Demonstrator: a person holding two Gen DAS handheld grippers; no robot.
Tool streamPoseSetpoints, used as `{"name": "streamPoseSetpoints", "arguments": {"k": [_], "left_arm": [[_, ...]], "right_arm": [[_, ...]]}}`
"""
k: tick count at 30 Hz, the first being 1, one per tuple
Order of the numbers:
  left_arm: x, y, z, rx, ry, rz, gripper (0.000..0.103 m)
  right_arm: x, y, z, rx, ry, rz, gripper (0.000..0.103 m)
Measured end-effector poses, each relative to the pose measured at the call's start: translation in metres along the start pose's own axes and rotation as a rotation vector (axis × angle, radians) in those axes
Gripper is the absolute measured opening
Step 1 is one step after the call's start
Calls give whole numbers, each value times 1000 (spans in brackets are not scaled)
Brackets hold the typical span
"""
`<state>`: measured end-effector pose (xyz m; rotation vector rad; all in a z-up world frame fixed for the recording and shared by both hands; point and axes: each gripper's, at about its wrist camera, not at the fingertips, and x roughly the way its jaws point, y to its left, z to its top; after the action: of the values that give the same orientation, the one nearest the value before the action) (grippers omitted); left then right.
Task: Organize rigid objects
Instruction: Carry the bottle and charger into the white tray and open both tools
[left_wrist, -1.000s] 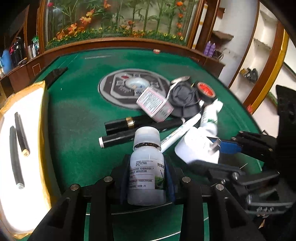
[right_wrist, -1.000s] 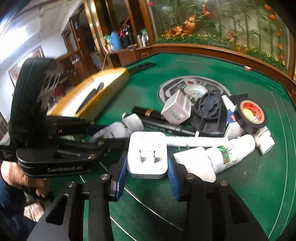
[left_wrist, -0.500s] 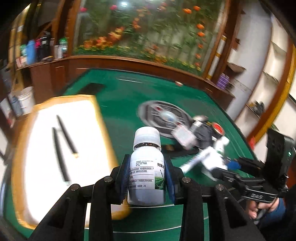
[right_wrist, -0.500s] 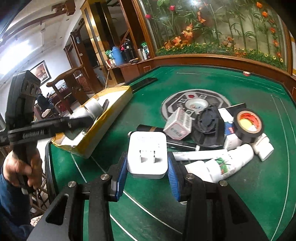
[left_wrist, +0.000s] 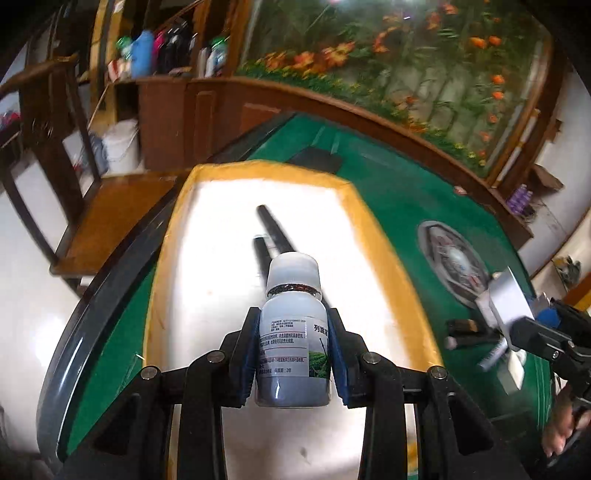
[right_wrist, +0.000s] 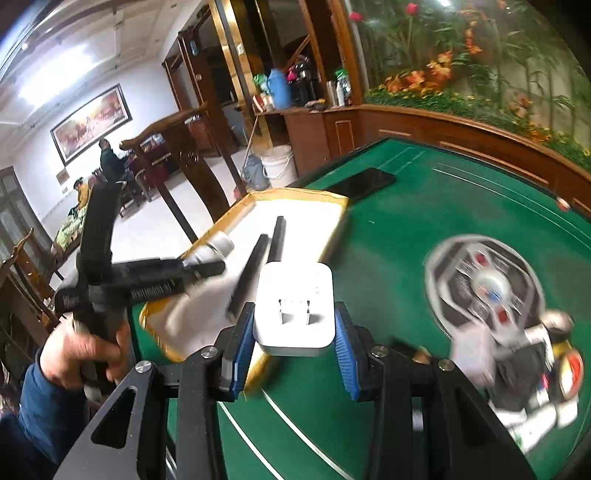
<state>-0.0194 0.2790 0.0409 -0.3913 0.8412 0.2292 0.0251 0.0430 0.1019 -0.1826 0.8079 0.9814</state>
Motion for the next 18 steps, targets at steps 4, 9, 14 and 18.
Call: {"name": "streamPoseSetpoints", "arguments": {"k": [4,9,14,18], "left_arm": [[12,11,1,-36,33,23,36],[20,12,-1,-44,51,24,36],[21,13,-2,-45,55,16,36],[23,12,-2,-34,55,19,36]], "right_arm": [[59,10,31,18,75,-20,39],[123,10,59,46,146,-86,39],[167,3,75,75,219,-126,39],[187,2,76,90,265,-136,39]]}}
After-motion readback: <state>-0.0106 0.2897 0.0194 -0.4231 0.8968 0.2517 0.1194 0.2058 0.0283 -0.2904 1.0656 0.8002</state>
